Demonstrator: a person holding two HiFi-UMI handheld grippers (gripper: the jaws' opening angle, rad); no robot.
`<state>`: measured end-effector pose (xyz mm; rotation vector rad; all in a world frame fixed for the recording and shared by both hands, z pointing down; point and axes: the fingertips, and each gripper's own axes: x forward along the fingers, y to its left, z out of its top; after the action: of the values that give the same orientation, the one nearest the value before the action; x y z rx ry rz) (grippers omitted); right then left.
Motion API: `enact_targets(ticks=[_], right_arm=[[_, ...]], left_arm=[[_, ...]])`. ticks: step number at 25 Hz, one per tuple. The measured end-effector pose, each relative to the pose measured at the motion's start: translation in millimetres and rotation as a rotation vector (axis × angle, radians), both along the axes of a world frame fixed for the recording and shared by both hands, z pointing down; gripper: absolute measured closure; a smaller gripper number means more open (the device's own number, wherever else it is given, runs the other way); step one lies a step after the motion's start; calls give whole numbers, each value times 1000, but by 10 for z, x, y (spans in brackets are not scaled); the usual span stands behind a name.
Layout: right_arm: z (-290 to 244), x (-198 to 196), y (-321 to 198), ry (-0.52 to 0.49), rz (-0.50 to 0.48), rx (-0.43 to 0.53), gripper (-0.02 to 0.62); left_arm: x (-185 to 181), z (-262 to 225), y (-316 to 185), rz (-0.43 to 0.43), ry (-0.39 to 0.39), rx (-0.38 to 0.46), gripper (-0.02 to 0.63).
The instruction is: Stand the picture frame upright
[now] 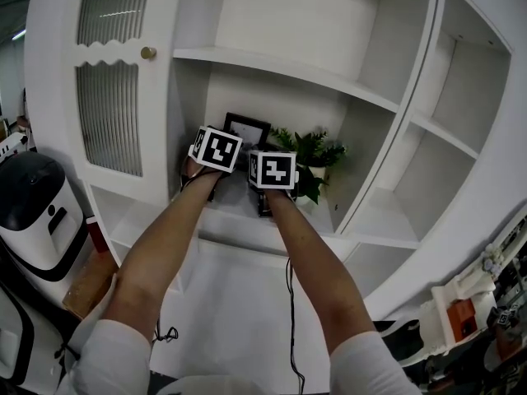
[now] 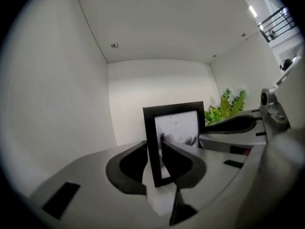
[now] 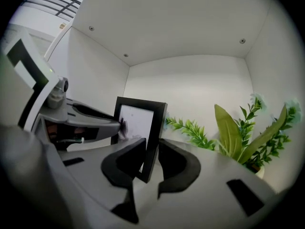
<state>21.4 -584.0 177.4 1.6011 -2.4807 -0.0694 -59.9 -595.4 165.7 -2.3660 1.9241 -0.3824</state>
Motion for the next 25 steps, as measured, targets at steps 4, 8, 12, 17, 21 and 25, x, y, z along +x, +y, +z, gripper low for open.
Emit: enact_targets(ticks=[4, 8, 12, 17, 21, 25], right_arm=[[-15, -9, -94, -11, -11, 5, 512], [-3, -20, -149, -35, -16, -14, 502], [2, -24, -208, -57, -20, -18, 495], [4, -46, -260, -61, -25, -19, 474], [14, -64, -300, -66, -24, -17, 463], [14, -90, -331, -72, -29, -22, 427]], left_arm=[[1, 20, -85, -5, 8, -17, 514], [-5, 62, -137, -7, 8, -34, 514], [-4, 64, -196, -5, 3, -32, 512], [-10, 35, -257, -9, -3, -9, 512], [-6, 52, -306, -10, 9, -14, 512], [-4, 24, -340, -12, 1, -1, 512]])
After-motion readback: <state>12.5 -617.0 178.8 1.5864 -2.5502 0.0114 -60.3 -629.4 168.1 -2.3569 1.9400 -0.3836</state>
